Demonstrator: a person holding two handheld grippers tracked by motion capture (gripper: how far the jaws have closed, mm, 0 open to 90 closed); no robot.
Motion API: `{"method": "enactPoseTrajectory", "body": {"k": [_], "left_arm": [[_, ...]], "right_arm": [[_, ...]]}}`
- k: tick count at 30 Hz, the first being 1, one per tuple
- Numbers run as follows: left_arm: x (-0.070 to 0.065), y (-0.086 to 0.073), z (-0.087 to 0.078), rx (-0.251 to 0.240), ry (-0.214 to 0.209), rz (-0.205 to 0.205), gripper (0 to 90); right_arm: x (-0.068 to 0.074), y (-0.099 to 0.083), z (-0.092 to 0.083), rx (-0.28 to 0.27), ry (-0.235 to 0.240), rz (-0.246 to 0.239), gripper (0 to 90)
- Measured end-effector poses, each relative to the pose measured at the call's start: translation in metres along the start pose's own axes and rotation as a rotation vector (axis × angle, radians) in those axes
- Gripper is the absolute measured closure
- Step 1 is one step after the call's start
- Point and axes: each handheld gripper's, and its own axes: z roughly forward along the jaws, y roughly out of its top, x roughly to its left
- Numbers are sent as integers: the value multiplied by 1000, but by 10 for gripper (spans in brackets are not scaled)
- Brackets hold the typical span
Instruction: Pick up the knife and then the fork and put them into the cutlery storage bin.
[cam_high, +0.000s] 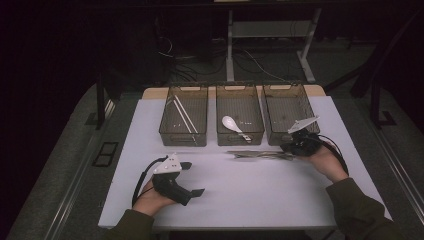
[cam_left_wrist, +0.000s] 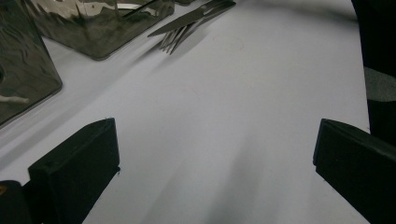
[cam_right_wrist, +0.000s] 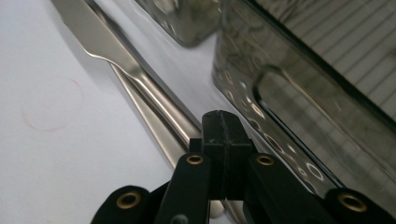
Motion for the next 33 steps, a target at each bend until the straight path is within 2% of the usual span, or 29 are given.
{"method": "enactPoseTrajectory", "body": {"k": [2,15,21,26,33], "left_arm": [[0,0,0,4,-1,1,0],[0,0,0,2,-3,1,0],[0,0,0,3,-6,2,0],[0,0,0,4,-6,1,0],[0,0,0,3,-6,0,0]], "right_arm": [[-2,-2,2,10,-18,-3,894],[-14,-9,10,39,-53,16,895],[-16,-9,10,39,-45,13,896],[-17,-10,7,56,2,16,896],[-15,-13,3,80,27,11,896]]}}
